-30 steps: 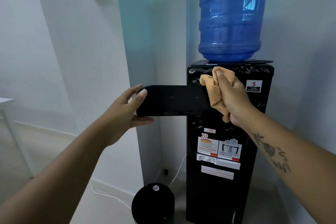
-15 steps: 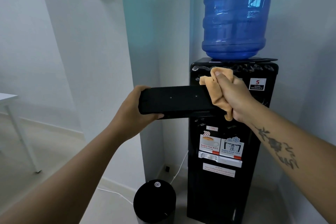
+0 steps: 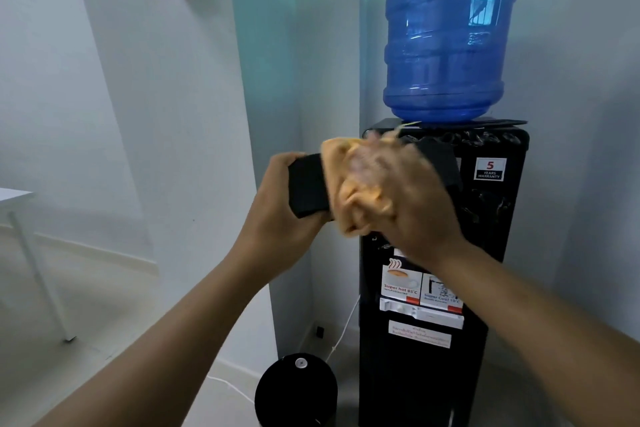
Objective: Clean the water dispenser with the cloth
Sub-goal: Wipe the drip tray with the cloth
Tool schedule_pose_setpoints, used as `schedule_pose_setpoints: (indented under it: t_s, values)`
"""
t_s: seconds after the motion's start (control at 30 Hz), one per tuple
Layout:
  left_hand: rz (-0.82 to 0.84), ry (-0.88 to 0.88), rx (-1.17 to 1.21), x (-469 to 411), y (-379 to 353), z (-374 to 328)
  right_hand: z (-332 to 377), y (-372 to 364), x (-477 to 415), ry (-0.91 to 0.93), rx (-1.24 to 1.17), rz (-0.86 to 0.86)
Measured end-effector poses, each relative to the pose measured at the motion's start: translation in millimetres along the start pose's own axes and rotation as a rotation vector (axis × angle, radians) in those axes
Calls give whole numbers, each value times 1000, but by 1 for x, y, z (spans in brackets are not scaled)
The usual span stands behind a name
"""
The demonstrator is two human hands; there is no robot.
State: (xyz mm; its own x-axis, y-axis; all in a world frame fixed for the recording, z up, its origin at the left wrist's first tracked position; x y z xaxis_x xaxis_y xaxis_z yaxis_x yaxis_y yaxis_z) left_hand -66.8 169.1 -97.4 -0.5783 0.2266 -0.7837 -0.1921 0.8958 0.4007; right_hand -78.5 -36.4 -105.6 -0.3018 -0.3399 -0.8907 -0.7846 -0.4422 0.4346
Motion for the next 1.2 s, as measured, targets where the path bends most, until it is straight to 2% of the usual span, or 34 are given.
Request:
schedule_pose_setpoints:
  t_s: [0.07, 0.1, 0.13, 0.2, 0.27, 0.33, 0.37, 0.43, 0.5, 0.53, 0.57, 0.6, 0.67, 0.73, 0.8, 0.83, 0.87, 0.9, 0.97, 1.0, 1.03, 1.1, 1.2]
  values:
    - [26, -5, -48, 3, -4, -1, -16, 4, 2, -372, -80, -149]
    - [28, -2, -46, 2, -9, -3, -11, 0, -1, -483, -136, -197]
    - [17, 1, -33, 0, -14, -3, 1, -6, -9, -488, -181, -215]
    - [-7, -48, -25, -4, -22, 0, 32, -17, -27, -285, -205, -136]
    - [-2, -111, -69, -7, -23, 5, 46, -19, -34, -42, -166, 30]
    - [7, -96, -46, -3, -17, 4, 28, -9, -28, 28, -139, 63]
    - [12, -70, -37, 0, -13, 3, 13, -4, -20, -18, -135, 36]
    - [20, -19, -50, 7, -5, 1, -15, 5, -1, -317, -207, -81]
    - [40, -10, -51, 9, -2, 1, -33, 11, 7, -798, -374, -291]
    - [46, -2, -48, 8, -4, 0, -35, 11, 6, -969, -428, -394]
    - [40, 6, -43, 6, -7, -1, -31, 10, 0, -1011, -428, -456]
    - [29, 15, -29, 3, -11, -3, -23, 7, -8, -938, -381, -479]
    - [19, 25, 7, -4, -22, -6, 9, -2, -26, -592, -356, -385]
    - [3, -14, 44, -9, -28, -2, 37, -11, -36, -214, -418, -114]
    - [3, -19, 62, -7, -25, 1, 29, -6, -38, -7, -350, 77]
    - [3, -6, 46, -4, -21, 2, 14, -2, -32, 6, -273, 78]
    - [-2, -2, 19, 0, -16, 3, -3, 1, -23, -71, -240, 41]
    - [0, -4, -8, 5, -11, 1, -17, 6, -13, -225, -244, -33]
    - [28, -16, -49, 12, -12, 2, -31, 5, -1, -660, -351, -148]
    - [45, -17, -60, 14, -16, 3, -26, -1, -1, -774, -365, -171]
    - [53, -10, -64, 13, -21, 4, -17, -8, -4, -754, -360, -183]
    - [60, 6, -39, 8, -28, 6, 15, -19, -16, -567, -415, -136]
    - [53, -39, -27, 4, -31, 16, 43, -19, -28, -187, -446, 98]
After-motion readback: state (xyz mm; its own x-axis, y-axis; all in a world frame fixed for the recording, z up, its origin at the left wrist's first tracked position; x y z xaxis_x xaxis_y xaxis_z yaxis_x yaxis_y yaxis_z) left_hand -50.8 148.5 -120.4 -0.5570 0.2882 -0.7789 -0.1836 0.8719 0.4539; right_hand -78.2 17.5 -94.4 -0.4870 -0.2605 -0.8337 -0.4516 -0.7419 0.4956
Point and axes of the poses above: each hand's wrist, its own x-axis away from the middle knuckle, its own y-axis out of the back of the hand, z = x × y, the point moved 1 cm from there along -x, towards the middle knuckle, and after that the axes turned 8 degrees about -x, right-handed, at the moved point
